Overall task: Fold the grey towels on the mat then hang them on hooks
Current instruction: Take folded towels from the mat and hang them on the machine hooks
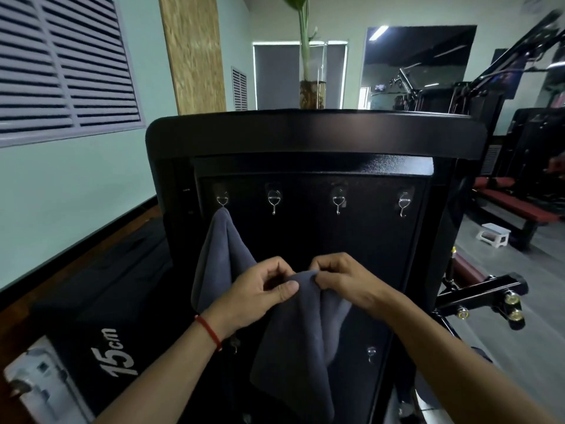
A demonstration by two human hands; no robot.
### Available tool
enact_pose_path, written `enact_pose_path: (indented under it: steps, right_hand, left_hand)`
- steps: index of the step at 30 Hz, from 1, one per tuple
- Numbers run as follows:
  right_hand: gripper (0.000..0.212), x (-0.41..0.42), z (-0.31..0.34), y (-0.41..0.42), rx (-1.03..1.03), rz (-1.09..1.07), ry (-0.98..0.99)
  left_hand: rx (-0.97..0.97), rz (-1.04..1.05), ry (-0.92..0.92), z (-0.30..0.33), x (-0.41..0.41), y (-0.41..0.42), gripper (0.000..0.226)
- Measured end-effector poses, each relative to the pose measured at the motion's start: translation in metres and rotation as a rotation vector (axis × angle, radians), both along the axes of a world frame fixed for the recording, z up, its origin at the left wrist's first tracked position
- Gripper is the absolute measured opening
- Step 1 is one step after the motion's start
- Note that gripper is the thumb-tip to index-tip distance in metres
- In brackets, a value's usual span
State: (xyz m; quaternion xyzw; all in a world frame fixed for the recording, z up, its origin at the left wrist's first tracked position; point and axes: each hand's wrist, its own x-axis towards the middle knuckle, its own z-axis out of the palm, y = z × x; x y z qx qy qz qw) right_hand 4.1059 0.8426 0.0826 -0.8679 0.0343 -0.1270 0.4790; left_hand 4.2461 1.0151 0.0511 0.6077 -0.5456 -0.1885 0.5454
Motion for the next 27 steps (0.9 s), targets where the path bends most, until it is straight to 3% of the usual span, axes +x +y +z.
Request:
enact_pose_path:
  steps: [5,7,13,21,27]
  right_hand:
    - [0.024,0.030,0.029,-0.002,0.027,0.014,-0.050]
    - [0.031,0.047,0.035,-0.007,-0.079,-0.064,-0.115]
    - [0.023,0.085,0.047,-0.011,-0.347,-0.361,-0.159]
    - [0.025,0.126,0.035,-0.006,-0.347,-0.731,-0.162]
    - [0.010,0.133,0.018,0.004,-0.466,-0.813,-0.315]
  left_hand:
    - [-0.041,0.114,-0.113,0.045,0.029,-0.007,0.008]
    - [-0.018,0.189,-0.150,0.060,0.045,-0.010,0.006]
    - [0.139,0.365,-0.368,0.084,0.090,-0.020,0.010]
    - [-0.006,0.750,-0.553,0.069,0.103,-0.057,0.014]
    - [-0.098,0.760,-0.551,0.044,0.102,-0.067,0.004]
